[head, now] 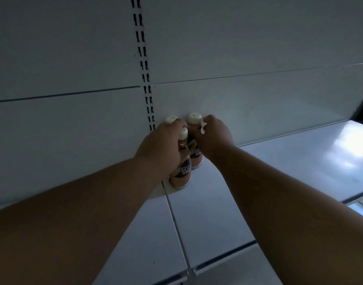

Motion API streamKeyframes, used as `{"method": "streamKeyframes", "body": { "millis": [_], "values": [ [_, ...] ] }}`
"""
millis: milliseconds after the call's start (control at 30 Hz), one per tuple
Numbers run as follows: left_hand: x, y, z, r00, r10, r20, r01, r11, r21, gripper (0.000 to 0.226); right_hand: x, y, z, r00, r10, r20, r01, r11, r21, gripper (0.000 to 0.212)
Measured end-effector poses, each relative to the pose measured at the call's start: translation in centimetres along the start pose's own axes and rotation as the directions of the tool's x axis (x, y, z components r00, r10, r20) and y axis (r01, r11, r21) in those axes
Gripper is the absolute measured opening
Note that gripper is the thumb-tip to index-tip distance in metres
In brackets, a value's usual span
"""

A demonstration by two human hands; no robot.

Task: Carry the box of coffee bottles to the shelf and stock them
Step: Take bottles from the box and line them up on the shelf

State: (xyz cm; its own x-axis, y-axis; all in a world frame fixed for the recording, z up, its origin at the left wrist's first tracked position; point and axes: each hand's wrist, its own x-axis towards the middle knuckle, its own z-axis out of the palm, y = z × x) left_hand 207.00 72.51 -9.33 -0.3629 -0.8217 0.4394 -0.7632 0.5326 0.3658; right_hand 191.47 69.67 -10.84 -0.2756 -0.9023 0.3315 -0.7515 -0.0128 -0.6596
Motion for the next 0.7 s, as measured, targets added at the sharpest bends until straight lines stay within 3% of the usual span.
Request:
{"method": "streamKeyframes", "body": {
  "millis": [100,267,467,700],
  "values": [
    [-0.5,0.4,-0.8,0.999,-0.036,0.025,0.035,0.999,0.037,0.063,-2.5,-0.3,-1.7,0.999,0.0,-0.045,-0.001,1.0,-0.015,0.058],
    [-4.3,1.8,-3.8,0.996,0.025,-0.089,-0.016,0.994,0.106,0.058,-9.2,-2.0,-6.6,0.998,-0.047,-0.028,0.043,0.988,-0.149,0.047],
    [-11.6,4.7,-7.7,0.987,0.16,-0.006,-0.16,0.984,-0.072,0.016,-19.4,-6.3,-12.3,0.997,-0.026,-0.071,0.002,0.95,-0.312,0.043],
    [-19.4,8.9,-9.0,0.948,0.313,0.063,-0.291,0.928,-0.231,0.041,-29.9,-8.7,-16.5,0.975,0.032,-0.22,-0.117,0.917,-0.383,0.041]
  ]
}}
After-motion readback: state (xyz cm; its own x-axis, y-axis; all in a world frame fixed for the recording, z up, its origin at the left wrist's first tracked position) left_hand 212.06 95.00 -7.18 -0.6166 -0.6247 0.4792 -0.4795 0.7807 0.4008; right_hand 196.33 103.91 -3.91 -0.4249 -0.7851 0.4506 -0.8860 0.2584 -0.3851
